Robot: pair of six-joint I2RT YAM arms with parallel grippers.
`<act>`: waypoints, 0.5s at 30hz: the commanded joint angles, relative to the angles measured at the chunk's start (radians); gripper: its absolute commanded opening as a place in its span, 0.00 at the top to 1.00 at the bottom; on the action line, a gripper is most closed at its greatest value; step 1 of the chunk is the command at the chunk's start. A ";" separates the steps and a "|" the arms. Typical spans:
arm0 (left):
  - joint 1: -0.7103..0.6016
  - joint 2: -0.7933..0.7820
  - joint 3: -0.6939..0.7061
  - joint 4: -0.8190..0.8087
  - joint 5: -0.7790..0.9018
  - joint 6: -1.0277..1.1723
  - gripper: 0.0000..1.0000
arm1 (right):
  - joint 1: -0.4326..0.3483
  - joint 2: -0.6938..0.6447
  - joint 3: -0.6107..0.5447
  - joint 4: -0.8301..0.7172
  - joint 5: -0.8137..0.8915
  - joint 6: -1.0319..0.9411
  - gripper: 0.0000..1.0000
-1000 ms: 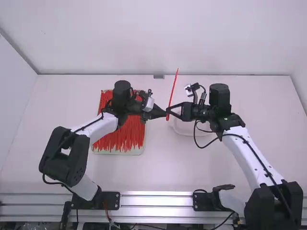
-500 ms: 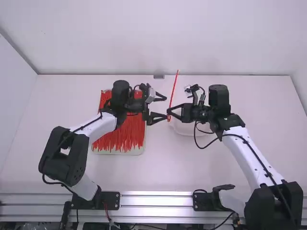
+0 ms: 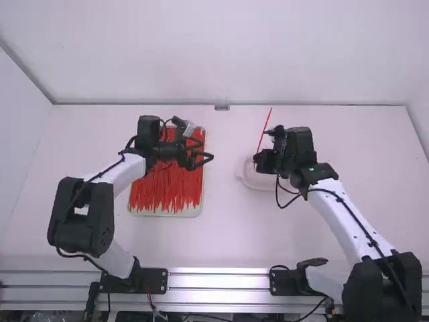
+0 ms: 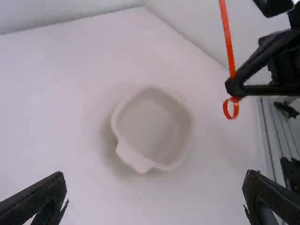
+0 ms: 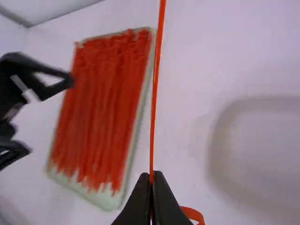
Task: Fasten the cable tie
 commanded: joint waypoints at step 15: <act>0.019 0.004 -0.004 -0.208 -0.086 0.207 0.01 | -0.090 0.161 -0.325 0.473 0.262 0.055 1.00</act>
